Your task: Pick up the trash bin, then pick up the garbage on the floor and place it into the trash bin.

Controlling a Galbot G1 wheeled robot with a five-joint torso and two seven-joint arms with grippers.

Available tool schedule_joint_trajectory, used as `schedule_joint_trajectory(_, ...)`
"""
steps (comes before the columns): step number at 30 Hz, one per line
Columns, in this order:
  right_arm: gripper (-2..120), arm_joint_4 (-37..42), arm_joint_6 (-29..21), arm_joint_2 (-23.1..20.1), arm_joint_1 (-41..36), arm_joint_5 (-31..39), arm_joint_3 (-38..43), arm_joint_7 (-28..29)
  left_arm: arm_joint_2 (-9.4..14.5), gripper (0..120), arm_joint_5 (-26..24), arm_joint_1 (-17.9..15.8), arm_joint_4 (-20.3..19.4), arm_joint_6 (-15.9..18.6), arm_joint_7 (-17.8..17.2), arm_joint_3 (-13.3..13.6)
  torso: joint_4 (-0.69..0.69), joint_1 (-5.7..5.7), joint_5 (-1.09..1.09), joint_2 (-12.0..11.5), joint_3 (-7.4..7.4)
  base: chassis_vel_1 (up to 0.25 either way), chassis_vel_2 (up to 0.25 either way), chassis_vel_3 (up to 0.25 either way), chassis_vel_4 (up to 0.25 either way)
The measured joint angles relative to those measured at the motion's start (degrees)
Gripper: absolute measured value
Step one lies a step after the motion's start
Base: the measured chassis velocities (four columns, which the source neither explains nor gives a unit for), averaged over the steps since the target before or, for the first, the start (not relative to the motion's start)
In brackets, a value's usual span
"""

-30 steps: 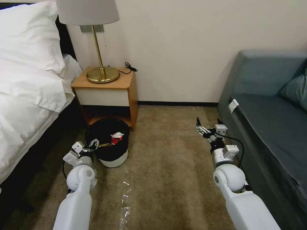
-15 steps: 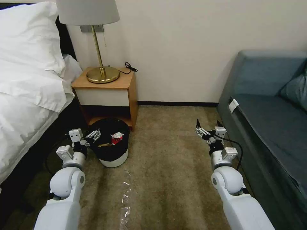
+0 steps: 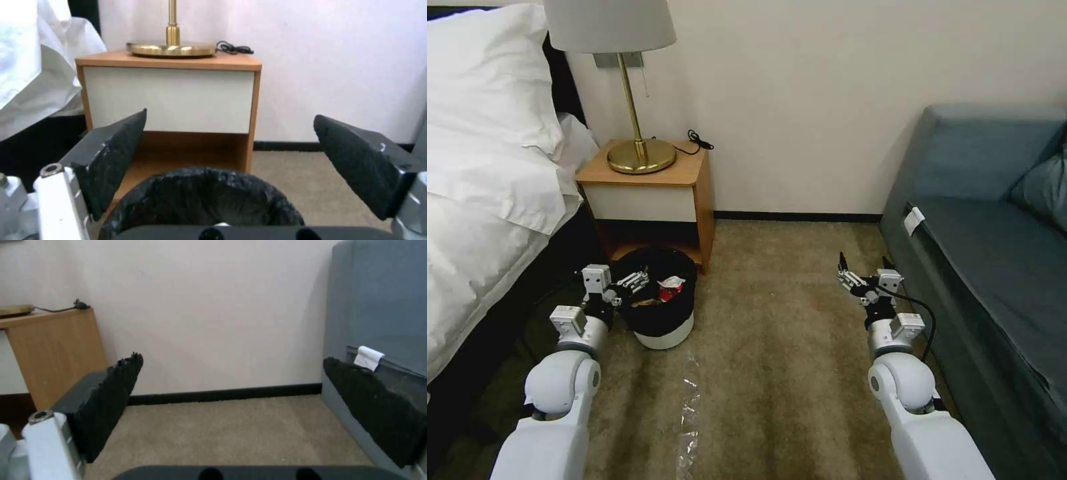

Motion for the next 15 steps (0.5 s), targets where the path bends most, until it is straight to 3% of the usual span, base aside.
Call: schedule_joint_trajectory(15,100,-1.7,1.9,-0.1,-0.4,-1.1,-0.2,-0.5,-0.9,100,-2.3,0.4,0.6,-0.7,-0.6,0.9,0.0,0.0,0.01,0.0,0.0,0.0,0.0,0.0,0.0)
